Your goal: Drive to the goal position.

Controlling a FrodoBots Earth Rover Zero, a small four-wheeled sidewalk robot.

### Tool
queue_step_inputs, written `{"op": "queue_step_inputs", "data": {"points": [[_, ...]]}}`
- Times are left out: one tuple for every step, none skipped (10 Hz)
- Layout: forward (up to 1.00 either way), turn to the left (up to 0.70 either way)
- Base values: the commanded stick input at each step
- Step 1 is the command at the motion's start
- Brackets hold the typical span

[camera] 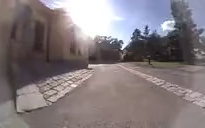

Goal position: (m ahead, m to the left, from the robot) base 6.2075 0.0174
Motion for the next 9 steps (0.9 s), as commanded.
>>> {"op": "queue_step_inputs", "data": {"points": [[1.00, -0.40], [1.00, -0.40], [1.00, -0.32], [1.00, -0.15], [1.00, 0.00], [1.00, 0.00], [1.00, 0.00], [1.00, 0.00], [1.00, 0.00]]}}
